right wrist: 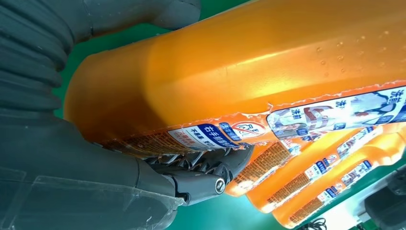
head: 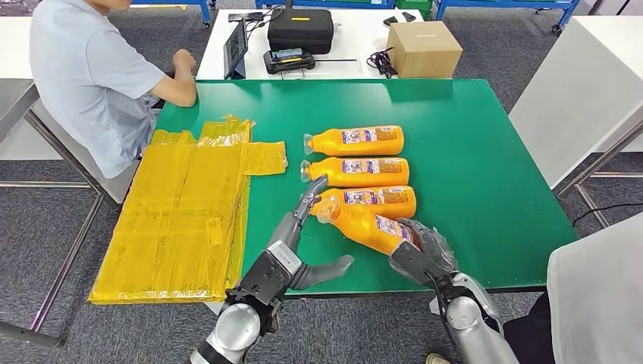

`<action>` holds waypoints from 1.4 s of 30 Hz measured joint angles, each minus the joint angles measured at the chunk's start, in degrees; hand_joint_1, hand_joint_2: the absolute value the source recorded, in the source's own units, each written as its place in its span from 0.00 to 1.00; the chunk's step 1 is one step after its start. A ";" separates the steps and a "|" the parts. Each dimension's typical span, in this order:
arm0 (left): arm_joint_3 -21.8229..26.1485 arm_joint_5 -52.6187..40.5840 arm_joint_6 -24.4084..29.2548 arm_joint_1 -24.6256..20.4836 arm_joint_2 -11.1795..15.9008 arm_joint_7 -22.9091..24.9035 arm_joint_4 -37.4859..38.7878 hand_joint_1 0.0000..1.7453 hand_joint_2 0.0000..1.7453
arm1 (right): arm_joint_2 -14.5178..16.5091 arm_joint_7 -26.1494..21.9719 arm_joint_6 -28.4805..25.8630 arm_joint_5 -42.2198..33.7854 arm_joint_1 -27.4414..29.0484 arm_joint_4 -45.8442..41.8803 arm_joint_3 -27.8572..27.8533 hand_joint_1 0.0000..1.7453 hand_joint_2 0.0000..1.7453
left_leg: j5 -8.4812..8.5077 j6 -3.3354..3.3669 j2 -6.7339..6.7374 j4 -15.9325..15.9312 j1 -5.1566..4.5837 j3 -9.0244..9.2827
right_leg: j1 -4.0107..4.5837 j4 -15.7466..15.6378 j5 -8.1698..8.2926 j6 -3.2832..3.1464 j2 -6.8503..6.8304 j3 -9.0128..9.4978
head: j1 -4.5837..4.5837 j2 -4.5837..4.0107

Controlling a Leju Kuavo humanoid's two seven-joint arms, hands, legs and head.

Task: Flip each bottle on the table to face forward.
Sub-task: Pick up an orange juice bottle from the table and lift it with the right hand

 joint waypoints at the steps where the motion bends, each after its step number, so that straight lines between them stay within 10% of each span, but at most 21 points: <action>1: 0.21 0.37 0.98 0.09 -0.01 -0.40 -0.08 0.00 1.00 | 0.29 0.02 -0.03 -0.08 0.43 -0.69 -0.09 1.00 1.00 | 0.00 0.00 0.00 0.00 0.01 -0.02 | 0.00 0.01 0.00 0.00 0.00 0.00 | 0.00 0.00; 25: 5.61 31.46 2.11 1.13 -0.39 0.35 10.02 0.00 1.00 | 6.84 -2.49 -0.18 -0.36 1.28 -6.61 -2.69 1.00 1.00 | 0.17 0.05 -0.26 0.02 -0.02 -1.13 | -0.04 0.07 -0.01 0.04 -0.13 -0.88 | 0.00 0.00; 42: 6.27 42.95 -14.13 -2.13 -0.92 -1.25 19.25 0.00 1.00 | 8.14 -6.47 0.30 -3.50 -5.27 -0.46 -0.82 1.00 1.00 | 0.21 0.04 -0.41 0.02 -0.02 -1.39 | -0.06 0.08 -0.02 0.05 -0.25 -1.09 | 0.00 0.00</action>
